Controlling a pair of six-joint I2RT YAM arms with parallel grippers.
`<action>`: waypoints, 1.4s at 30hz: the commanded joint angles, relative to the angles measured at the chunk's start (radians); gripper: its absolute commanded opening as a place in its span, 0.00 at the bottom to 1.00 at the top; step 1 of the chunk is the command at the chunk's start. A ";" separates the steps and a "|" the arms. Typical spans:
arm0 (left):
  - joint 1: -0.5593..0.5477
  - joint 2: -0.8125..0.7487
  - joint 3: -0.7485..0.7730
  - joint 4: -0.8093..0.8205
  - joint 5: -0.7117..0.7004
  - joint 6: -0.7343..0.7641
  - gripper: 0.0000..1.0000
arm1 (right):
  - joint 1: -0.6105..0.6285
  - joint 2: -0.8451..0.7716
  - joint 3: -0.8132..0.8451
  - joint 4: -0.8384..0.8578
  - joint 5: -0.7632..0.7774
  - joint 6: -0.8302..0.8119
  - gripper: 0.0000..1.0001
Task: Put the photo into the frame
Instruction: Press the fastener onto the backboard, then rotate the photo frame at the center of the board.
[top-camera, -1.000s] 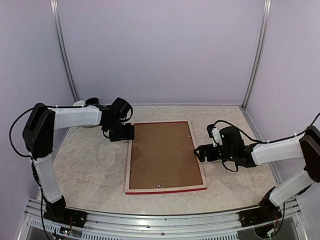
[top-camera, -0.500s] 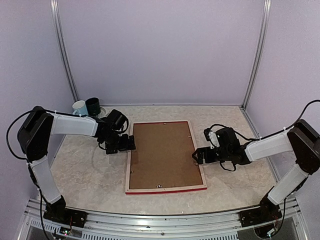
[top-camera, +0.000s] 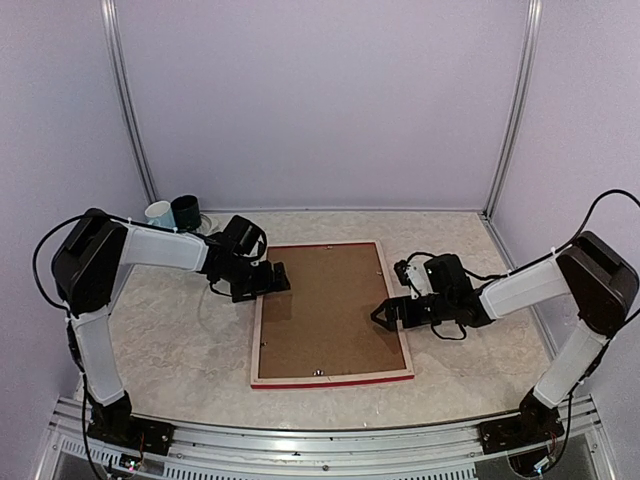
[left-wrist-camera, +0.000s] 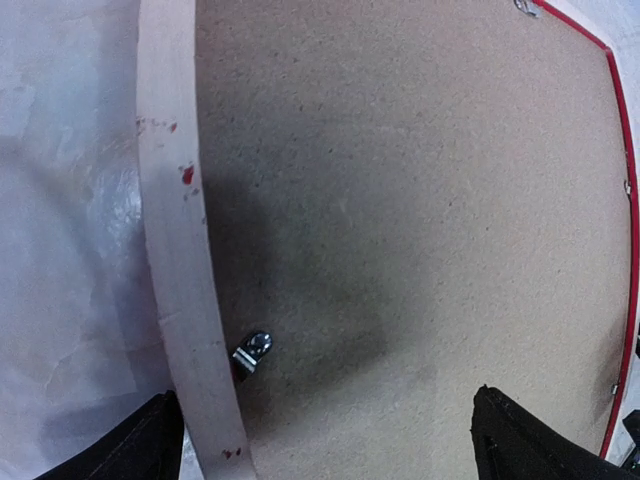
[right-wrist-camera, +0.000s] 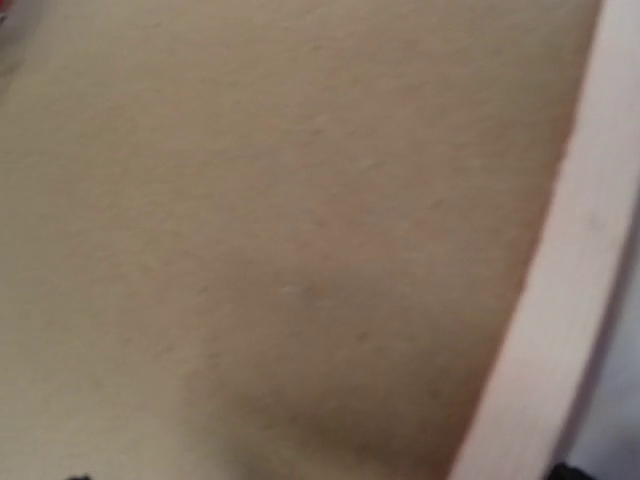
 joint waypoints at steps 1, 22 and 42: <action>-0.004 0.067 0.065 0.019 0.052 0.019 0.99 | 0.019 -0.046 -0.044 -0.064 -0.073 0.061 0.99; -0.042 0.316 0.417 0.036 0.094 0.009 0.99 | 0.342 -0.313 -0.136 -0.165 0.105 0.264 0.99; -0.047 -0.291 -0.058 -0.041 -0.269 -0.178 0.99 | 0.056 -0.531 0.089 -0.568 0.295 0.055 0.99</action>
